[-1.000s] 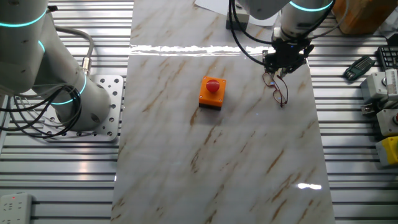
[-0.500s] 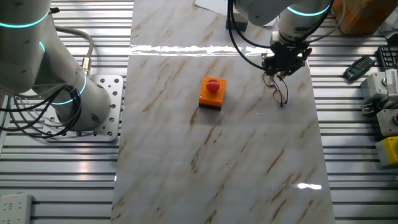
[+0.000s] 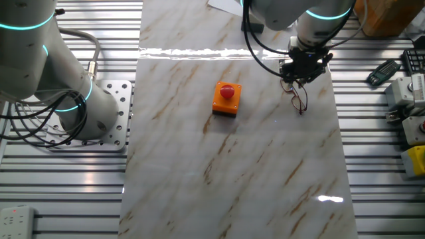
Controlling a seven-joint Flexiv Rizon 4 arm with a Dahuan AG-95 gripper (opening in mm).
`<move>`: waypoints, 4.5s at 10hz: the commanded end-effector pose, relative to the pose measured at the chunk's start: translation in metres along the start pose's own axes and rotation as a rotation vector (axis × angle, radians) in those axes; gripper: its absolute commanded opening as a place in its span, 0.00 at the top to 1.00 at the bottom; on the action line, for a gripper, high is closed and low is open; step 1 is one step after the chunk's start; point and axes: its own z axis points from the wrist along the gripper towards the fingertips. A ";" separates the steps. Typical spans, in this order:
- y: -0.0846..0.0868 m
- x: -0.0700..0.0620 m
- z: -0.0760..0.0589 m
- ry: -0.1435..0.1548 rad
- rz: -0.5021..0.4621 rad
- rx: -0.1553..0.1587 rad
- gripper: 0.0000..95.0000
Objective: Unfold the leg of the glasses (with one hand)
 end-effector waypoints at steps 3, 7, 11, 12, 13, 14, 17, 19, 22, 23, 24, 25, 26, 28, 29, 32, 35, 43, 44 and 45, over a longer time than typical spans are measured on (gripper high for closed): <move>-0.001 0.003 0.004 -0.001 -0.004 0.003 0.80; -0.003 0.008 0.005 -0.002 -0.014 0.007 0.80; -0.005 0.009 0.005 0.014 -0.020 0.009 0.80; -0.005 0.009 0.006 0.019 -0.021 0.009 0.80; -0.005 0.009 0.009 0.026 -0.026 0.009 0.80; -0.005 0.009 0.011 0.027 -0.032 0.012 0.80; -0.004 0.009 0.014 0.049 -0.037 0.014 0.80; -0.004 0.010 0.014 0.055 -0.042 0.014 0.80; -0.005 0.010 0.014 0.055 -0.040 0.014 0.80; -0.005 0.010 0.014 0.055 -0.037 0.014 0.80; -0.005 0.010 0.014 0.055 -0.037 0.015 0.80; -0.005 0.010 0.014 0.052 -0.037 0.015 1.00; -0.005 0.010 0.014 0.053 -0.037 0.016 1.00; -0.005 0.010 0.014 0.051 -0.036 0.017 1.00; -0.005 0.010 0.014 0.051 -0.036 0.018 1.00; -0.005 0.010 0.013 0.052 -0.035 0.018 1.00; -0.005 0.010 0.012 0.055 -0.034 0.014 1.00; -0.007 0.010 -0.004 0.095 -0.015 -0.016 1.00; -0.007 0.011 -0.007 0.097 -0.009 -0.020 1.00; -0.007 0.012 -0.009 0.103 0.000 -0.025 1.00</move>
